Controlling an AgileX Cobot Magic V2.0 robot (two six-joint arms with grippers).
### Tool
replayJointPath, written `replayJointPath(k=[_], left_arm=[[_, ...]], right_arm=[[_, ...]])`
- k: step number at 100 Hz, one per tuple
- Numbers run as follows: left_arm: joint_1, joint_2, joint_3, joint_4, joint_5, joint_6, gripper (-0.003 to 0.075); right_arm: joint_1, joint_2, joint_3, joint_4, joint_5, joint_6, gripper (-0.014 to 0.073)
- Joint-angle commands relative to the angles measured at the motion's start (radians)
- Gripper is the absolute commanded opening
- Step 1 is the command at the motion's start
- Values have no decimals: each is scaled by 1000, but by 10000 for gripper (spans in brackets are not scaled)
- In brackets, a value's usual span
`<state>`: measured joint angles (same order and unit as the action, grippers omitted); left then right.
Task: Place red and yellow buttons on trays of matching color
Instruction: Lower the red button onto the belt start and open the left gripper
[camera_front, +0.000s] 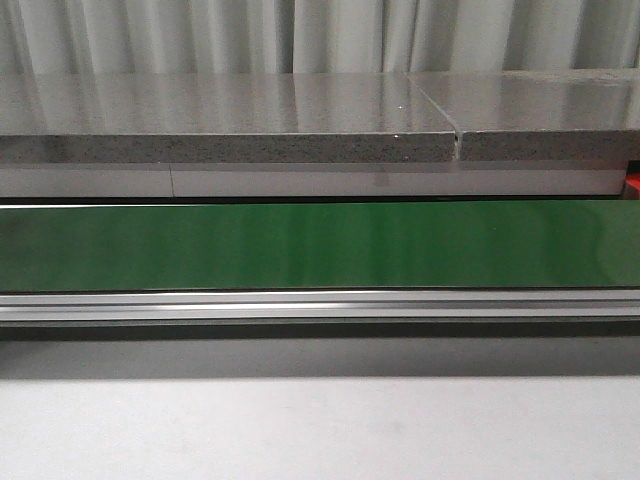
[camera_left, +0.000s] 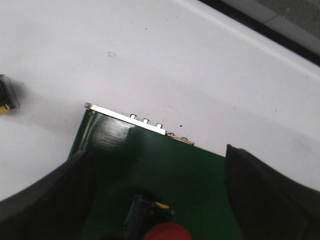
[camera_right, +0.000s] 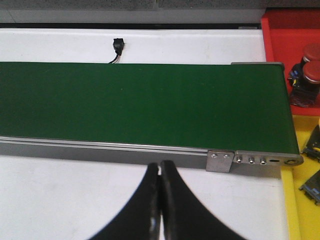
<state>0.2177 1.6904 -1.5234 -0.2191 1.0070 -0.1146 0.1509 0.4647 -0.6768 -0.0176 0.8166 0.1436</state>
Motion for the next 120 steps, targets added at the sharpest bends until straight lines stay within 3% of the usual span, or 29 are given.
replayJointPath(k=[1, 26, 53, 120], left_arm=[[45, -39, -35, -16, -15, -39, 512], [167, 19, -35, -14, 33, -54, 512], [221, 102, -38, 59, 86, -63, 513], [221, 302, -100, 72, -139, -74, 512]], right_arm=[[1, 3, -24, -2, -69, -13, -67], [1, 3, -24, -2, -69, -13, -67], [1, 3, -24, -2, -69, -13, -67], [1, 3, -24, -2, -69, -13, -67]])
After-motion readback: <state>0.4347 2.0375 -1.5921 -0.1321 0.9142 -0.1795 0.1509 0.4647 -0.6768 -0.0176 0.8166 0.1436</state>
